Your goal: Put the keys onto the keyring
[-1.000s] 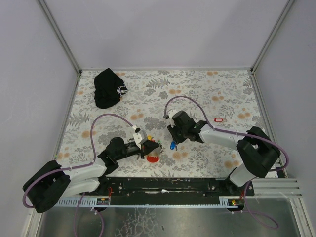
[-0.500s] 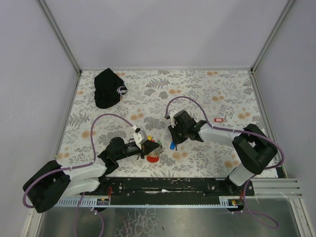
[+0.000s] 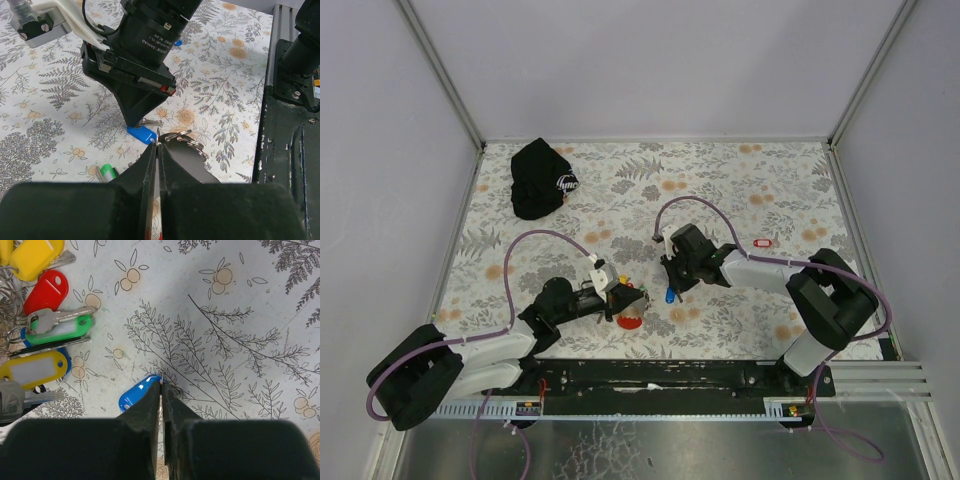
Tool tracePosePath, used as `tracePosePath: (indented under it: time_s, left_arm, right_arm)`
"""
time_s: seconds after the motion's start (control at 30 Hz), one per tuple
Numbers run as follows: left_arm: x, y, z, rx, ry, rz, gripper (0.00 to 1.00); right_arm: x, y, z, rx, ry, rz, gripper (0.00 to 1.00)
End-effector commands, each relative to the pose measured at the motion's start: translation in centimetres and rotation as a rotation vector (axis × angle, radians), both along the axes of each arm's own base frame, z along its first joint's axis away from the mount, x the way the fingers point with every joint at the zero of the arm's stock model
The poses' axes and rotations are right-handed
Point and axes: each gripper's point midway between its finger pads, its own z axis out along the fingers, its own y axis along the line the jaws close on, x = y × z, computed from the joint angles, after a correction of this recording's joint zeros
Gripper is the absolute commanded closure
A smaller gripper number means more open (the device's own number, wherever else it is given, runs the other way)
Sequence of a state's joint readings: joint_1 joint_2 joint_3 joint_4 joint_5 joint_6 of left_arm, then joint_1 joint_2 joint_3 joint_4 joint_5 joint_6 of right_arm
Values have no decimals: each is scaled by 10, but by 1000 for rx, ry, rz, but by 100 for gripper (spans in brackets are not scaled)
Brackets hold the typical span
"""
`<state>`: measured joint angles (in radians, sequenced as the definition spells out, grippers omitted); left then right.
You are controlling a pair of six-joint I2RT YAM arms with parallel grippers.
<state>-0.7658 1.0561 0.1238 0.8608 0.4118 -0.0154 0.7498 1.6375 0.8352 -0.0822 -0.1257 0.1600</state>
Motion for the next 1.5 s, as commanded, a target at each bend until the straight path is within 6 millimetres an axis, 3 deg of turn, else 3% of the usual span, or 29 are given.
tracePosePath:
  time_s: [0.0,0.07,0.43,0.57,0.67,1.07,1.47]
  left_arm:
    - [3,-5,13,-26,-27,-6,100]
    - [3,-4,14,-28,-29,-6,100]
    - [0,-7,13,-22,-32,-33,100]
    - [-2,-8,13,-14,-37,-47,100]
    - [-4,-9,13,-8,-37,-61,100]
    - [-8,-11,12,7,-40,-100,100]
    - [-13,-15,12,0,-32,-139,100]
  right_arm:
    - [6,4,8,24,-20,8,94]
    - [6,5,15,45,-48,27,100]
    - [-5,12,76,190,-333,318,100]
    - [-19,21,103,312,-454,430,100]
    - [-31,24,113,382,-505,498,100]
    - [-69,38,114,446,-594,697,100]
    - [-74,44,115,446,-608,723,100]
